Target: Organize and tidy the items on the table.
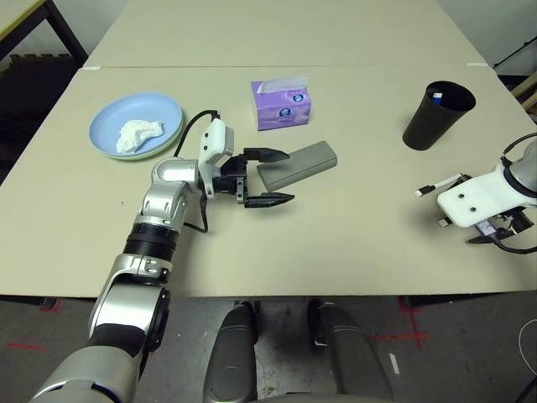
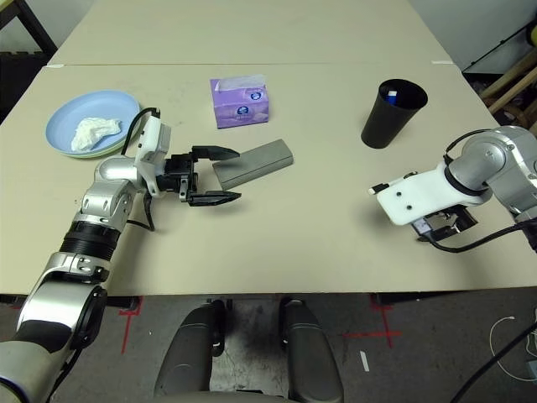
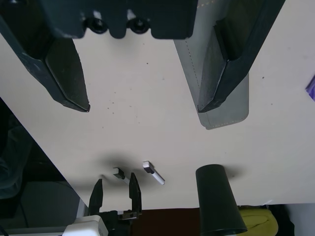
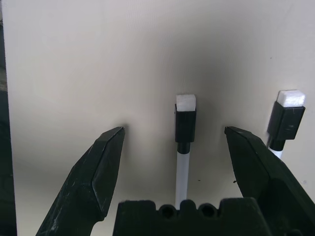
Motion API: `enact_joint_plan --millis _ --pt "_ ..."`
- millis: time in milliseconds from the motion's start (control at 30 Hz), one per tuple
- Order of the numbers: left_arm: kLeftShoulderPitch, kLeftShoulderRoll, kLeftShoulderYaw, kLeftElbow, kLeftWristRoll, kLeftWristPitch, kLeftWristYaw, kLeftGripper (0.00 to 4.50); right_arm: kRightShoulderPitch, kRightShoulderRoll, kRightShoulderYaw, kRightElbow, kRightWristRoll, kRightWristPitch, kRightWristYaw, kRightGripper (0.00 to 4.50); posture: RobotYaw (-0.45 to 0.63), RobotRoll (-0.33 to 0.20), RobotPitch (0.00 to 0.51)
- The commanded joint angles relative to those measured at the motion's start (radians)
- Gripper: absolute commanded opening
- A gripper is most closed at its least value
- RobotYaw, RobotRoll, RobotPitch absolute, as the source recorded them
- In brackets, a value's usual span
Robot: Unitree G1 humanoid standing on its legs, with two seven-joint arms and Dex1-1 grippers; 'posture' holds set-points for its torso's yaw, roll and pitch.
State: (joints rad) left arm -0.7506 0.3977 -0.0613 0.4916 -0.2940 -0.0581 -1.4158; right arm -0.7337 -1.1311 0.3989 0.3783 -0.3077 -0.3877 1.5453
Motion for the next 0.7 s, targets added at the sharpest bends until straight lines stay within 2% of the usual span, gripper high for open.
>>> enact_joint_plan --millis 33,567,700 --pt "0.015 0.006 -0.019 -0.011 0.008 -0.001 0.001 4.45 0.016 0.007 -0.002 0.01 -0.013 -0.021 -0.014 4.5 0.08 0.0 0.237" --pt "0.01 0.006 -0.022 -0.005 0.014 -0.004 0.001 4.45 0.033 0.029 -0.007 -0.051 0.003 -0.002 -0.006 4.5 0.08 0.0 0.232" --pt "0.008 0.006 -0.022 -0.004 0.015 -0.006 0.002 4.5 0.041 0.022 -0.006 -0.072 0.008 0.003 0.008 3.16 0.08 0.0 0.23"
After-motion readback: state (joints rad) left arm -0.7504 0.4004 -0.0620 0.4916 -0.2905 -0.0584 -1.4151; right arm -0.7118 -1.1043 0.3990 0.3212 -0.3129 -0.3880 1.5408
